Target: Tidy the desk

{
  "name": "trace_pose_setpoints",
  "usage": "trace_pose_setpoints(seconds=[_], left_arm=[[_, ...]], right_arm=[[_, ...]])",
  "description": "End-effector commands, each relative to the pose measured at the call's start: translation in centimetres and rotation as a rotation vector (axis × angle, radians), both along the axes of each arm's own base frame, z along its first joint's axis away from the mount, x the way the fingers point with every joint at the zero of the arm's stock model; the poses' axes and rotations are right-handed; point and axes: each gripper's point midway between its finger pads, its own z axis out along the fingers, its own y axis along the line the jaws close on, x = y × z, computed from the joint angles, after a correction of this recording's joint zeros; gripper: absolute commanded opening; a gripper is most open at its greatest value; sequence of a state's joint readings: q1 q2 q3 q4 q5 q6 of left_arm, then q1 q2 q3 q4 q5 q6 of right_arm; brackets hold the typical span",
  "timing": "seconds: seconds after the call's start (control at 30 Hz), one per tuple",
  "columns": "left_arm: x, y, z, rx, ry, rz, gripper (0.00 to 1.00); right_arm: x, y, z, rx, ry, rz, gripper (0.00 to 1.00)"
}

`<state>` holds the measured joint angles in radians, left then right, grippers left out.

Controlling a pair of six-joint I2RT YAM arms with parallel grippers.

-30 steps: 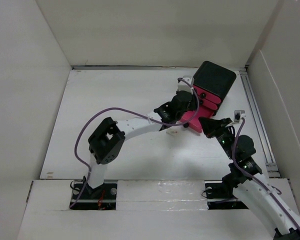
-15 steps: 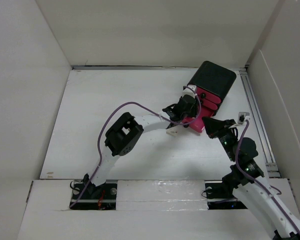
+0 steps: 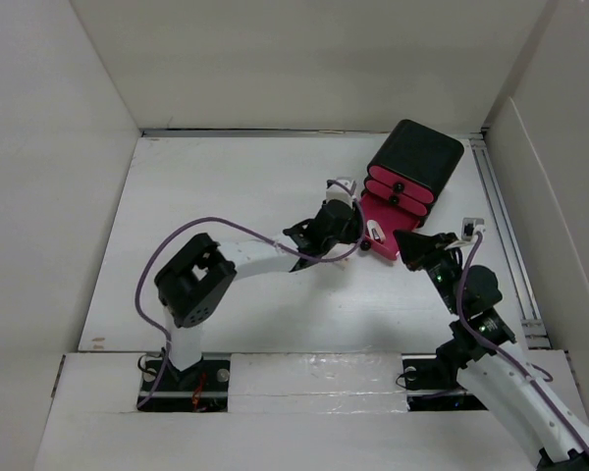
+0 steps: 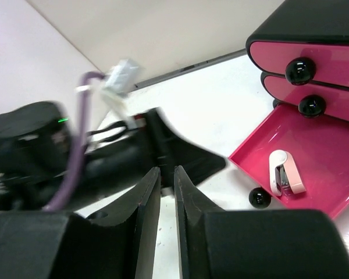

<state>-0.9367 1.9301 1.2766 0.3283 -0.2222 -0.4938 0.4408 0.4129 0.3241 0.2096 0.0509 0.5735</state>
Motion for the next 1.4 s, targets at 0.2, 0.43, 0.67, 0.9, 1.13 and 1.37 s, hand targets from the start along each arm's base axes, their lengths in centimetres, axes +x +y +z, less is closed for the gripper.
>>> trace_pose_setpoints(seconds=[0.2,0.43,0.67,0.9,1.13,1.37], left_arm=[[-5.3,5.0,-2.4,0.069,0.048,0.145,0.38],[-5.9,5.4,-5.1,0.082,0.107,0.193,0.50],[-5.3,3.9,-6.3,0.101,0.120,0.176,0.50],[-4.8,4.0,-7.7,0.159,0.121,0.196,0.50],[-4.1,3.5,-7.1,0.182,0.076,0.173,0.41],[-4.6,5.9,-8.6,0.296,0.070,0.177,0.29]], right_arm=[[0.1,0.8,0.7,0.024,-0.024,0.031,0.22],[0.3,1.3,0.2,0.006,-0.013,0.054,0.23],[0.3,2.0,0.2,-0.005,-0.012,0.090,0.25],[0.4,1.9,-0.1,-0.008,-0.004,0.082,0.26],[0.5,2.1,-0.2,-0.010,0.003,0.087,0.26],[0.5,2.3,-0.2,-0.009,0.003,0.098,0.26]])
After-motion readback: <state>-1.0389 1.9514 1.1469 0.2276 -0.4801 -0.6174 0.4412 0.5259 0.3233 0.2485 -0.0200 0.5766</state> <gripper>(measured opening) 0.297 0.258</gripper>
